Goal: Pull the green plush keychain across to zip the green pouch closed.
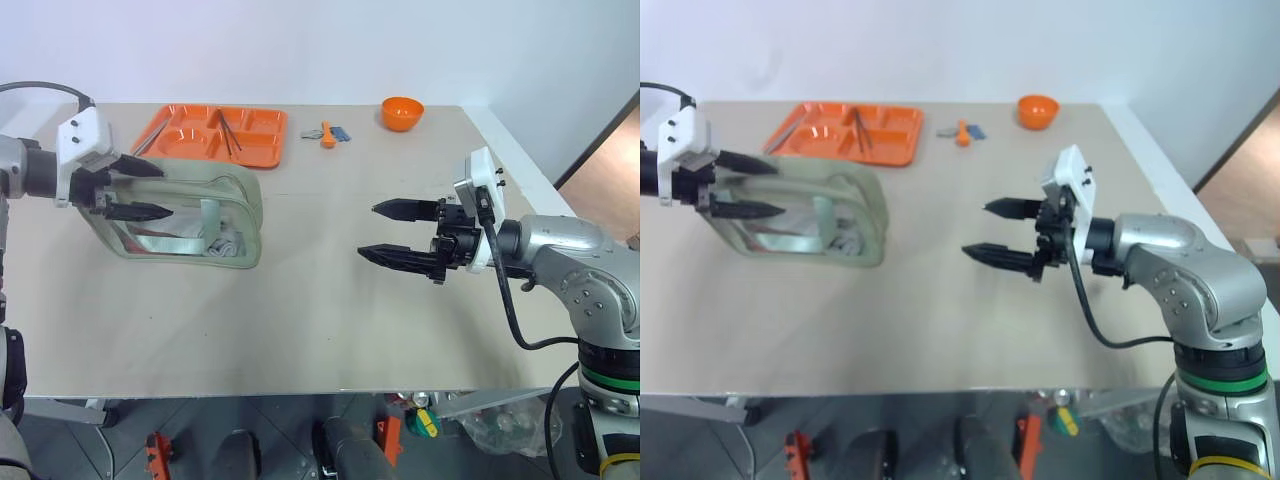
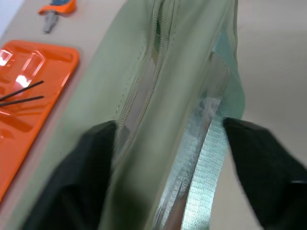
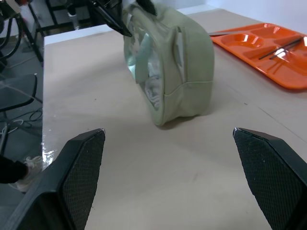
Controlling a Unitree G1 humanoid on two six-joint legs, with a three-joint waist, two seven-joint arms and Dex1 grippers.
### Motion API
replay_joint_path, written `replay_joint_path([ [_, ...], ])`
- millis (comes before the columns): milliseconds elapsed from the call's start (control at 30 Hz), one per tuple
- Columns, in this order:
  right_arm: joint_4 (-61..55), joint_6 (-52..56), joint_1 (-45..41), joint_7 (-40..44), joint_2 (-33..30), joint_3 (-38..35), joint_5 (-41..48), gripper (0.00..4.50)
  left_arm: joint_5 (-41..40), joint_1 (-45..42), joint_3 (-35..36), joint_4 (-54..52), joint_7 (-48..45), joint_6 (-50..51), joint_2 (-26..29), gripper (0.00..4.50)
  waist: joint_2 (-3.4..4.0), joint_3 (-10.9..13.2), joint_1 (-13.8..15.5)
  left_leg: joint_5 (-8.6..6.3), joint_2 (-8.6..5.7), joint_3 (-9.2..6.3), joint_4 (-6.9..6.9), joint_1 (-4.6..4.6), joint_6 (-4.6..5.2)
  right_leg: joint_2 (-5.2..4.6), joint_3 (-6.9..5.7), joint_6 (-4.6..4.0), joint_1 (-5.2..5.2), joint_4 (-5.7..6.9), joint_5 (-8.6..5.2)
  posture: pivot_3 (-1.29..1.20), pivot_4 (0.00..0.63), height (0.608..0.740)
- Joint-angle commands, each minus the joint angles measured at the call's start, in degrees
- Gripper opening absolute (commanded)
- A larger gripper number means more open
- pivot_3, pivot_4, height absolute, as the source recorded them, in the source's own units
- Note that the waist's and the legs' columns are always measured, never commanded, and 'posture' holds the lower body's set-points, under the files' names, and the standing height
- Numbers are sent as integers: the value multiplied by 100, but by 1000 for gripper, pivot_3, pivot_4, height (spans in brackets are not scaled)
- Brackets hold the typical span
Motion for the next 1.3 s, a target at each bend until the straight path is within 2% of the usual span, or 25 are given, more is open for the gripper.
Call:
replay_joint_path([
  [33, -251, -13, -13, -55, -92, -245, 152, 4449, 113, -194, 2, 140, -244, -143, 43, 2023, 0, 0, 3, 0, 0, -2, 0, 0, 0, 0, -2, 0, 0, 3, -1, 0, 150, 740],
  [133, -267, 27, -41, -81, -134, -283, 219, 4449, 140, -240, 2, 158, -378, -139, 20, 979, 0, 0, 8, 0, 0, -5, 5, 1, 1, 0, -5, 0, 0, 12, -4, 0, 150, 740],
  [200, -286, 66, -84, -91, -156, -316, 306, 4449, 173, -289, 13, 204, -403, -148, 3, 492, 0, 0, 7, 0, -1, -4, 12, 0, 1, -1, -3, 0, 0, 17, -5, 0, 150, 740],
  [233, -299, 91, -120, -86, -160, -344, 386, 4449, 194, -319, 8, 250, -405, -170, -2, 56, 0, 0, 7, -1, -1, -4, 16, 0, 1, -1, -2, 1, 0, 20, -5, 0, 150, 740],
  [533, -433, 200, -251, -123, -113, -438, 865, 4449, 204, -476, -144, 347, -409, -217, -42, 7, 0, 0, 5, -5, -1, -5, 62, 0, 9, -1, -3, 1, 1, 59, -5, 0, 150, 740],
  [767, -431, 131, -210, -174, -100, -322, 797, 4449, 186, -461, -96, 74, -399, -183, -305, 7, 0, 0, 24, -5, -4, -5, 62, -2, 9, -3, -3, 2, 1, 60, -6, 0, 150, 740],
  [1200, -314, 19, -342, -68, -172, -270, 704, 4449, -212, -595, -55, -1633, -201, 747, -885, 7, 1, 1, 26, -9, -8, -14, 71, -12, 15, -1, 0, 8, 1, 58, -9, 0, 150, 740],
  [1300, -252, -12, -389, -46, -193, -293, 679, 4449, -216, -385, -154, -2189, -144, 1001, -951, 7, 1, 1, 4, -9, -8, -15, 71, -11, 15, 0, 1, 8, 1, 59, -9, 0, 150, 740],
])
